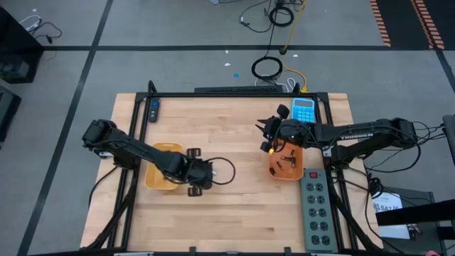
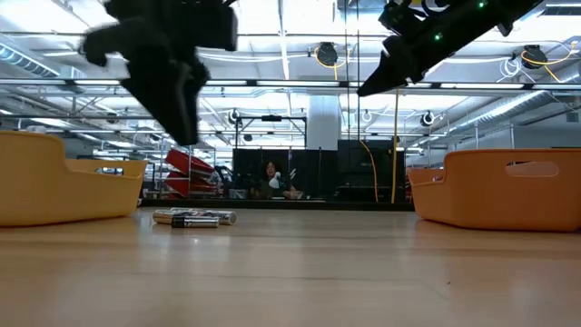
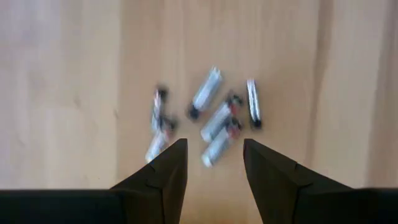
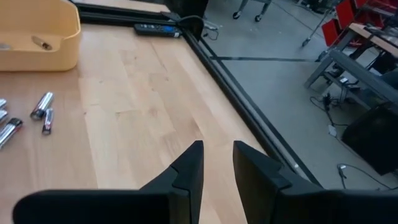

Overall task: Sort batteries
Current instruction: Put the silver battery into the yellow bin

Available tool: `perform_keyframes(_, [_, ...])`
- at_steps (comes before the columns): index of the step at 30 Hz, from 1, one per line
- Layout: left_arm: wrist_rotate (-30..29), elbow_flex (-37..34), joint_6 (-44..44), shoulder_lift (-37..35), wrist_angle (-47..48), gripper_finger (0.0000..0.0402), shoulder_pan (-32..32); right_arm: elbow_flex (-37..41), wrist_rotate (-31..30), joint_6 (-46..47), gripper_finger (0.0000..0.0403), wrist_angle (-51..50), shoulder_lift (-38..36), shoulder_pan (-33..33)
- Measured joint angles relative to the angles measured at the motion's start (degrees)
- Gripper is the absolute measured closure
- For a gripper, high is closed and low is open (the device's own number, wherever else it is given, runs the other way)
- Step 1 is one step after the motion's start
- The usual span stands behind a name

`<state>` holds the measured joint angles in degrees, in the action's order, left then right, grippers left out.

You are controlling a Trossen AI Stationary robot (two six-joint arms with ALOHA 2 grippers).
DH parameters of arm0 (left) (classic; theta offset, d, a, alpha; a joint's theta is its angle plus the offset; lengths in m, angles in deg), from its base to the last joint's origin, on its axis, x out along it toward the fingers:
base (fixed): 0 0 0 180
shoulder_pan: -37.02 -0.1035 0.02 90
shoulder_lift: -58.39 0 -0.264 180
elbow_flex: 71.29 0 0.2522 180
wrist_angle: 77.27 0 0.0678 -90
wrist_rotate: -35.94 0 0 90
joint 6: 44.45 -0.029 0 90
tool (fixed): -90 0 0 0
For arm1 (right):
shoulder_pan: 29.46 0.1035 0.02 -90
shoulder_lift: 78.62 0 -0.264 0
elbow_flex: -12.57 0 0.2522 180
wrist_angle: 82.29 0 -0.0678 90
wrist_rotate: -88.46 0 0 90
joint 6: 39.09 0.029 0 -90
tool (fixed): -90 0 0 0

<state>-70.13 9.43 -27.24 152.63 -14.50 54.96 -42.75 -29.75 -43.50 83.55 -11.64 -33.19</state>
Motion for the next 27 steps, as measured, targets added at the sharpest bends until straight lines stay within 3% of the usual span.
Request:
perform_keyframes(3, [-4.90,0.00,-3.46,1.42,-1.05,0.0236,-1.00,0.00,-0.17,0.48,0.0323,-0.76,0.00,0.58])
perform_keyframes(8, [-5.14,-0.91,-7.24,2.77,-1.59,0.0236,-4.94,0.00,-0.24,0.98,0.0323,-2.10,0.00,1.68])
perform_keyframes(16, [2.29,-7.01,-15.08,2.82,-5.78,0.0236,-10.04,0.00,-3.91,2.82,0.0323,-6.18,0.00,3.58])
perform_keyframes(24, [2.85,-13.97,-17.28,2.88,-14.17,0.0236,-12.58,0.00,-6.47,5.98,0.0323,-9.44,0.00,4.85])
perform_keyframes(27, [5.51,-14.66,-17.82,2.88,-14.50,0.0236,-13.28,0.00,-6.51,6.79,0.0323,-9.88,0.00,5.47])
